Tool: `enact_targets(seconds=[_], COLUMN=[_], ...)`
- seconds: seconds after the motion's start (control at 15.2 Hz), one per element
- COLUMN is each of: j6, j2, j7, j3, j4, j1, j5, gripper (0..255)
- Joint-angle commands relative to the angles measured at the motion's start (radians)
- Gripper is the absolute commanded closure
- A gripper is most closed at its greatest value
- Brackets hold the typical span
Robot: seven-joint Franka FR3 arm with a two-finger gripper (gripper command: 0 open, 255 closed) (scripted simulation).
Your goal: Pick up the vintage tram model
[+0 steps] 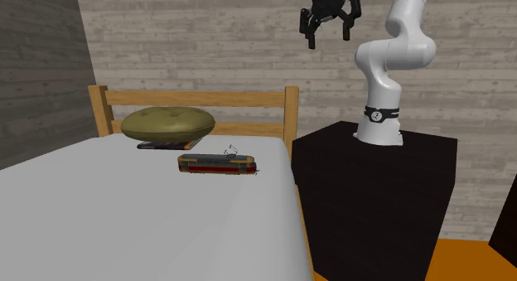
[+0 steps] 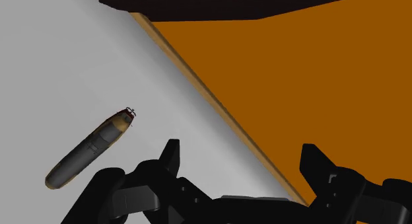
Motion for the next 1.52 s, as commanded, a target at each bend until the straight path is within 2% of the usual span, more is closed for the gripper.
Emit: enact_targets(seconds=[0.0,0.33,0.66,1.06,1.45], j6=[0.058,0.179,0.281,0.367,0.411], j2=[0.061,0.216,0.387,0.607,0.831], j7=[-0.019,-0.075,-0.145,-0.244,-0.335], j3=[-0.022,-0.078,-0.13,-0.169,-0.169], j4=[0.002,0.029,0.085,0.19,0.337], j1=[-0.007,-0.024,-0.038,-0.069,-0.133], j5=[0.002,0.023,0.076,0.18,0.294], gripper=[0,0,0,0,0])
